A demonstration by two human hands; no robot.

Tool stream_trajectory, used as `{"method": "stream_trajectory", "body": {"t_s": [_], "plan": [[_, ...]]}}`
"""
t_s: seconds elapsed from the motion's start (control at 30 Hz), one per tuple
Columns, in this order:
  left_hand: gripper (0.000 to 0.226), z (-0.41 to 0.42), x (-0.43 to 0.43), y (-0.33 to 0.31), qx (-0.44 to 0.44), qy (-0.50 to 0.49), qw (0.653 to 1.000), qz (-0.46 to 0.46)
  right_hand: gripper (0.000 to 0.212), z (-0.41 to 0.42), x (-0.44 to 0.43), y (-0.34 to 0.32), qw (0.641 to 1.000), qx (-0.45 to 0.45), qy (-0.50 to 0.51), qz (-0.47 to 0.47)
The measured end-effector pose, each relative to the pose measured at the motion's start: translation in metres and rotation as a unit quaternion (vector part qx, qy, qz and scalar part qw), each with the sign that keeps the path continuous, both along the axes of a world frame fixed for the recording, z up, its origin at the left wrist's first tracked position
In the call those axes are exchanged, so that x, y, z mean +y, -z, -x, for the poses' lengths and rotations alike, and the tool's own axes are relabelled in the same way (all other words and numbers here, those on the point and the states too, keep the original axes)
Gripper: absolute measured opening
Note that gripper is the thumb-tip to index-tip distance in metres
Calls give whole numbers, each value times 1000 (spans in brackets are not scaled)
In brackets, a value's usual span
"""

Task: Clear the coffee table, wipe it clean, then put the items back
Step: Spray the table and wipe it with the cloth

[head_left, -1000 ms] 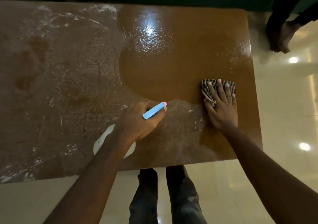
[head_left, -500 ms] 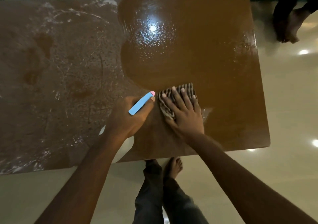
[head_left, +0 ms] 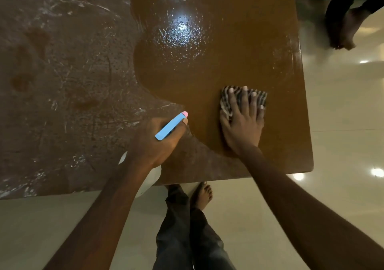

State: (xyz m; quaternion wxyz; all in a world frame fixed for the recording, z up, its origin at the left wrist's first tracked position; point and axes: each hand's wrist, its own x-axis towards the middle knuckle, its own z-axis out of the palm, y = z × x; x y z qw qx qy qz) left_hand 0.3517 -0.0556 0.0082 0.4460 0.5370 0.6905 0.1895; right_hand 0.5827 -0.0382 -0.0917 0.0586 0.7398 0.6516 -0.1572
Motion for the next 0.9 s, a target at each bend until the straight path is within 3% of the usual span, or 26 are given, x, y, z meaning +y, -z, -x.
{"method": "stream_trajectory", "body": {"t_s": [0.13, 0.23, 0.4, 0.57, 0.9], "plan": [[28, -6, -8, -6, 46, 27, 998, -18, 70, 11, -40, 4, 979, 2, -205, 16], [28, -1, -16, -4, 47, 22, 998, -27, 68, -16, -67, 4, 968, 7, -248, 19], [44, 7, -25, 1, 31, -11, 999, -40, 67, -36, -74, 2, 985, 6, -171, 2], [52, 23, -29, 12, 14, -71, 997, 38, 66, -19, -69, 3, 998, 32, -60, 4], [54, 66, -38, 10, -8, -104, 995, -6, 64, 39, -13, 0, 999, 40, -14, -8]]}}
